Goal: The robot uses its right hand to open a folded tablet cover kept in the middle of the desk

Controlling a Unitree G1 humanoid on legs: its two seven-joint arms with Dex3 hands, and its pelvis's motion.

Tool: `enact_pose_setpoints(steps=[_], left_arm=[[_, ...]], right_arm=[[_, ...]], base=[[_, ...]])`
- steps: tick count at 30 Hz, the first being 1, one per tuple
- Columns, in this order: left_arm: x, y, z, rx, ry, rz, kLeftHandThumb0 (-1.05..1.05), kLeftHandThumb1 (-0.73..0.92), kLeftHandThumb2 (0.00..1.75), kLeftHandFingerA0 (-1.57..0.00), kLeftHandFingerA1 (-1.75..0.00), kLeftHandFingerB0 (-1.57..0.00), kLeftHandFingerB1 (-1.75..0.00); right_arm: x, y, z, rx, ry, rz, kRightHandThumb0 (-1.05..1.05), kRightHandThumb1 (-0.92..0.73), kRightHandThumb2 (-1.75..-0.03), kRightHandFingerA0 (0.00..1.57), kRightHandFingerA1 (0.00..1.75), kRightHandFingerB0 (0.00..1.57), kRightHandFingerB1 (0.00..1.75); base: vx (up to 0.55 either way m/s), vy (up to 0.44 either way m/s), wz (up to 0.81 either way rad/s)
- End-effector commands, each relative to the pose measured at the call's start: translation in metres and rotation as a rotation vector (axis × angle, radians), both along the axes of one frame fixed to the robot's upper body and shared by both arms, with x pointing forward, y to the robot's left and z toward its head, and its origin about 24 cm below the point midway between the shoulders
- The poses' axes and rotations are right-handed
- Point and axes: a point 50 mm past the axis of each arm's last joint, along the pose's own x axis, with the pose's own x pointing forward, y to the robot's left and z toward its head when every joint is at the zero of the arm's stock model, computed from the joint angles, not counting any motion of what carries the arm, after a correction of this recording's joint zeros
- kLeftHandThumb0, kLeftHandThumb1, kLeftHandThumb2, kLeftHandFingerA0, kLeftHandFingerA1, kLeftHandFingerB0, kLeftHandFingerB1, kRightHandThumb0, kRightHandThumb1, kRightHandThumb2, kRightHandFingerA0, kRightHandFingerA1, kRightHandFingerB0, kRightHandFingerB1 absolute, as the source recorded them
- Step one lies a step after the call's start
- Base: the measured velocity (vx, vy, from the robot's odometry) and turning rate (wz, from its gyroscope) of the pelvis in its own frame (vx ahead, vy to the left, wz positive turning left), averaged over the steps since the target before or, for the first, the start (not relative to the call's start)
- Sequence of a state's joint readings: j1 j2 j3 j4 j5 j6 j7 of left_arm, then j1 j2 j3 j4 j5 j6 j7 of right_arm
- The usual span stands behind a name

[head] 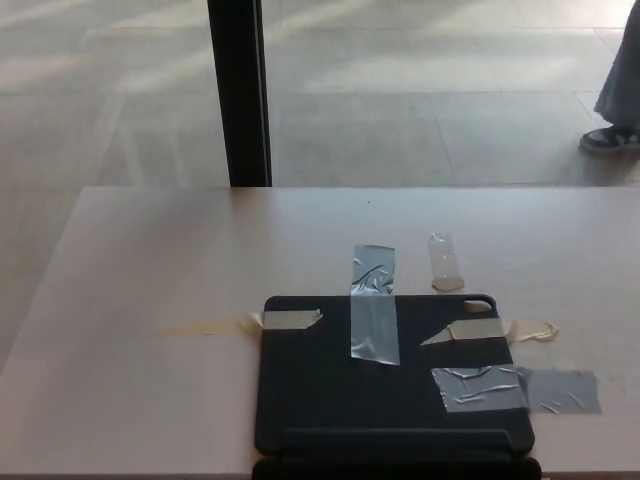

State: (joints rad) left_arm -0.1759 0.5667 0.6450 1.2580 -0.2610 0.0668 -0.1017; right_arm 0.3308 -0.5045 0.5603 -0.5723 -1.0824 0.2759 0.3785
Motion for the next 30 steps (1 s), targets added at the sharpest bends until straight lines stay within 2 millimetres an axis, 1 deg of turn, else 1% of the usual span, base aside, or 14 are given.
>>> enact_pose_setpoints(steps=[1,2,5,6,8,9,15,17,19,20,23,24,29,30], left_arm=[[0.002,0.008,0.01,0.01,-0.006,0.02,-0.78,0.86,0.65,-0.78,-0.77,-0.56,-0.65],[0.002,0.008,0.01,0.014,-0.002,0.015,-0.78,0.87,0.65,-0.77,-0.76,-0.55,-0.64],[0.002,0.008,0.01,0.02,-0.003,0.005,-0.79,0.87,0.65,-0.77,-0.77,-0.54,-0.64],[0.001,0.008,0.01,0.015,-0.008,0.008,-0.8,0.86,0.65,-0.74,-0.76,-0.53,-0.64],[0.001,0.008,0.009,0.007,-0.017,0.012,-0.8,0.86,0.65,-0.74,-0.76,-0.53,-0.64],[0.0,0.008,0.009,0.008,-0.016,0.012,-0.8,0.86,0.65,-0.74,-0.76,-0.54,-0.65],[-0.005,0.008,0.007,0.006,0.002,0.017,-0.8,0.86,0.65,-0.75,-0.76,-0.54,-0.64],[-0.01,0.008,0.004,0.01,0.012,0.013,-0.8,0.87,0.65,-0.75,-0.77,-0.54,-0.66],[-0.013,0.008,0.004,0.015,0.018,0.009,-0.8,0.87,0.65,-0.76,-0.76,-0.54,-0.65],[-0.014,0.008,0.003,0.007,0.019,0.018,-0.8,0.86,0.66,-0.72,-0.75,-0.54,-0.65],[-0.015,0.007,0.002,0.001,0.025,0.025,-0.8,0.86,0.65,-0.73,-0.76,-0.55,-0.65],[-0.019,0.007,0.0,0.005,0.04,0.019,-0.81,0.86,0.65,-0.73,-0.76,-0.54,-0.65],[-0.026,0.008,-0.002,0.003,0.045,0.019,-0.81,0.85,0.65,-0.72,-0.76,-0.54,-0.67],[-0.026,0.008,-0.001,0.007,0.059,0.016,-0.81,0.85,0.65,-0.72,-0.75,-0.54,-0.65]], right_arm=[[-0.009,-0.014,0.0,0.154,0.172,-0.189,-1.02,-0.79,-0.9,0.59,0.84,0.34,0.47],[-0.011,-0.015,0.0,0.181,0.188,-0.206,-0.98,-0.92,-0.76,0.57,0.7,0.41,0.45],[-0.015,-0.017,0.0,0.216,0.215,-0.233,-0.99,-0.92,-0.71,0.6,0.7,0.39,0.41],[-0.015,-0.02,0.003,0.25,0.202,-0.247,-0.9,-0.79,-1.18,0.57,0.73,0.33,0.52],[-0.013,-0.022,0.006,0.261,0.197,-0.249,-0.9,-0.79,-1.18,0.57,0.73,0.33,0.52],[-0.011,-0.023,0.007,0.27,0.189,-0.248,-0.9,-0.92,-0.76,0.57,0.63,0.37,0.41],[0.023,-0.046,0.046,0.421,0.028,-0.319,-0.89,-0.92,-0.78,0.56,0.67,0.43,0.43],[0.037,-0.059,0.062,0.478,-0.036,-0.361,-0.83,-0.92,-0.75,0.63,0.81,0.43,0.42],[0.053,-0.076,0.083,0.521,-0.134,-0.394,-0.85,-0.92,-0.77,0.68,0.71,0.44,0.4],[0.068,-0.102,0.111,0.596,-0.271,-0.449,-0.82,-0.92,-0.77,0.71,0.62,0.42,0.44],[0.073,-0.124,0.134,0.652,-0.367,-0.523,-0.83,-0.92,-0.75,0.69,0.58,0.43,0.43],[0.073,-0.146,0.147,0.646,-0.455,-0.551,-0.77,-0.92,-0.74,0.68,0.59,0.42,0.44],[0.061,-0.203,0.16,0.821,-0.6,-0.802,-0.8,-0.9,-0.67,0.71,0.56,0.5,0.45],[0.054,-0.229,0.158,0.881,-0.635,-0.92,-0.85,-0.89,-0.67,0.69,0.52,0.51,0.44]], base=[[0.0,0.0,0.0],[0.0,0.0,0.0],[0.0,0.0,0.0],[0.0,0.0,0.0],[0.0,0.0,0.0],[0.0,0.0,0.0],[0.0,0.0,0.0],[0.0,0.0,0.0],[0.0,0.0,0.0],[0.0,0.0,0.0],[0.0,0.0,0.0],[0.0,0.0,0.0],[0.0,0.0,0.0],[0.0,0.0,0.0]])
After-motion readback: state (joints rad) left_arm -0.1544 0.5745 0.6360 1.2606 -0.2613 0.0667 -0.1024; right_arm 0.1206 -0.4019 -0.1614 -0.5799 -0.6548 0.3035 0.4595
